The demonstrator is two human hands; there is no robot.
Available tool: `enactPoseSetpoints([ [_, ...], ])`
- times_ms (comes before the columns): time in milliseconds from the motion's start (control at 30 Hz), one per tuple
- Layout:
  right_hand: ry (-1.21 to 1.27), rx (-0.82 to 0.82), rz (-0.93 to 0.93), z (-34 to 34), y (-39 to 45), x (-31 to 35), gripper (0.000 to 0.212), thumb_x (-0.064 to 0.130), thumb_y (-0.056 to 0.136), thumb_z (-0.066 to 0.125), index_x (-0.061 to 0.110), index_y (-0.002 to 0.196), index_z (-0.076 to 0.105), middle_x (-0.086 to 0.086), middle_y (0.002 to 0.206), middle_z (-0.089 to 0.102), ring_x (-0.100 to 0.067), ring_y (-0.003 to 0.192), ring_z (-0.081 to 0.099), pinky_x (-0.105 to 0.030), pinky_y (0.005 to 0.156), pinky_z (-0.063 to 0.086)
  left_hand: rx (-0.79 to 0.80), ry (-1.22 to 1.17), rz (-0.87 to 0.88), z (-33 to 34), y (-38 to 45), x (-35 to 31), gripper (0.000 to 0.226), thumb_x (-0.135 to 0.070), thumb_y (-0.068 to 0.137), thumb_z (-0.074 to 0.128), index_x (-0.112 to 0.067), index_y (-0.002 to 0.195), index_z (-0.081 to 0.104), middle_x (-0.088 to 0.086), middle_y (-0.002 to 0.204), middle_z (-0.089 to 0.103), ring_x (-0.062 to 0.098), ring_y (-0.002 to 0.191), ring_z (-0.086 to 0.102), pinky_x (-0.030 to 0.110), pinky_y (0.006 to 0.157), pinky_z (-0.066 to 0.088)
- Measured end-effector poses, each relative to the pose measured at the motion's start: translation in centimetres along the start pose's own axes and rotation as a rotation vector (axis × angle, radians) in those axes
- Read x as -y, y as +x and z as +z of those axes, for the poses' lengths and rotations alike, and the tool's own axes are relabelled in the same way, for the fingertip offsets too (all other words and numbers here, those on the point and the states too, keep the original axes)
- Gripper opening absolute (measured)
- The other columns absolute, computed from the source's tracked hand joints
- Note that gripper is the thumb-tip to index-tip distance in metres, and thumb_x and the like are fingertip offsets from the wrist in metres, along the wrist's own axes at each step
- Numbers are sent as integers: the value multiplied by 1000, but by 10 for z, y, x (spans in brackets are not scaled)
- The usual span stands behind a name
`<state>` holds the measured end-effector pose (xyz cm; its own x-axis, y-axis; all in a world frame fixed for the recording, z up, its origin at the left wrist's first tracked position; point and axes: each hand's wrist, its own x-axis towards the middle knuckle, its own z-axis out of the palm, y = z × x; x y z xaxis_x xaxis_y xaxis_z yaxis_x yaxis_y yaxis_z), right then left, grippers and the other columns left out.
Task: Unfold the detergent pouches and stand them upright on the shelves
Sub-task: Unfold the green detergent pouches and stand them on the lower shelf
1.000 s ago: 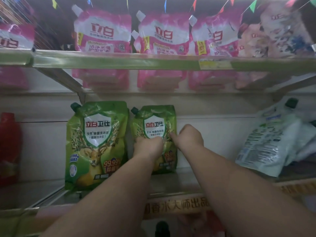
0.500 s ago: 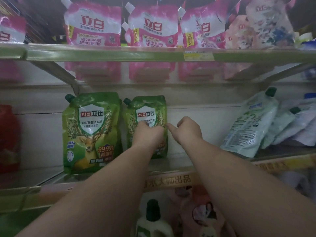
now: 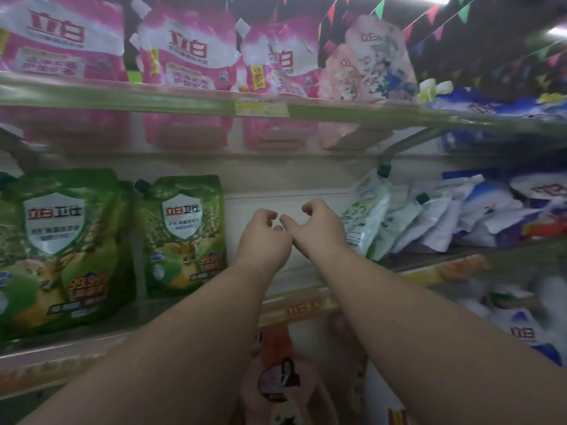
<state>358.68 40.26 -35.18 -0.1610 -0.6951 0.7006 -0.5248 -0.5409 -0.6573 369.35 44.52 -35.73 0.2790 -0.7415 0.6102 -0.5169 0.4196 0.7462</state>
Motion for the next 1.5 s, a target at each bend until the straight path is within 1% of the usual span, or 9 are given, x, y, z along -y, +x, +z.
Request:
enactPoseSetpoints([
  [167, -12, -35, -7, -40, 6, -25, 62, 53, 93, 72, 21, 143, 55, 4, 145, 61, -20, 132, 57, -31, 94, 43, 36, -87, 44, 44, -12, -18, 39, -19, 105, 47, -27, 143, 52, -7, 125, 57, 13, 102, 57, 25, 84, 41],
  [267, 0, -16, 2, -60, 8, -41, 61, 56, 92, 71, 23, 141, 58, 5, 142, 62, -17, 130, 59, -31, 96, 46, 50, -128, 55, 64, -17, -26, 37, -20, 105, 47, -31, 140, 53, -8, 125, 59, 10, 95, 61, 25, 72, 46],
  [400, 14, -50, 19, -81, 8, -59, 61, 56, 90, 73, 23, 140, 59, 6, 139, 64, -15, 128, 60, -31, 98, 48, 54, -110, 68, 87, -19, -33, 35, -27, 106, 49, -33, 141, 51, -9, 142, 55, 16, 109, 59, 38, 96, 53],
  [500, 33, -98, 35, -91, 9, -71, 61, 56, 90, 74, 22, 139, 61, 6, 137, 65, -15, 126, 61, -32, 101, 50, 66, -101, 63, 104, -23, -35, 39, -36, 106, 48, -35, 145, 46, -6, 149, 53, 18, 116, 58, 42, 106, 49],
  [667, 17, -141, 17, -100, 10, -84, 56, 55, 90, 75, 21, 133, 63, 6, 128, 66, -15, 118, 63, -37, 101, 53, -2, -23, 68, 123, -28, -31, 52, -49, 99, 48, -43, 150, 37, -2, 153, 51, 25, 135, 53, 47, 109, 47],
  [833, -13, -150, 11, -110, 12, -96, 57, 58, 90, 74, 22, 132, 63, 7, 124, 65, -14, 114, 63, -32, 92, 52, -4, -4, 91, 138, -31, -33, 54, -55, 98, 46, -45, 150, 37, -5, 154, 50, 24, 138, 51, 51, 111, 46],
  [967, 14, -154, 20, -118, 14, -102, 56, 55, 91, 74, 21, 134, 62, 6, 131, 64, -14, 119, 62, -34, 97, 53, -40, 66, 109, 146, -29, -33, 61, -61, 94, 47, -42, 151, 38, -7, 152, 52, 25, 136, 53, 50, 109, 47],
  [1167, -55, -116, 55, -121, 15, -112, 64, 48, 97, 68, 18, 152, 52, 1, 151, 57, -19, 138, 53, -35, 108, 45, -46, 112, 152, 155, -25, -26, 75, -60, 88, 57, -38, 156, 33, -9, 153, 49, 22, 138, 49, 49, 109, 46],
  [1500, -28, -99, 102, -102, 19, -119, 60, 48, 98, 67, 17, 149, 55, -1, 146, 61, -21, 134, 57, -32, 102, 46, -49, 121, 154, 154, -16, -19, 81, -54, 89, 61, -33, 160, 27, -9, 158, 43, 21, 144, 43, 48, 112, 44],
])
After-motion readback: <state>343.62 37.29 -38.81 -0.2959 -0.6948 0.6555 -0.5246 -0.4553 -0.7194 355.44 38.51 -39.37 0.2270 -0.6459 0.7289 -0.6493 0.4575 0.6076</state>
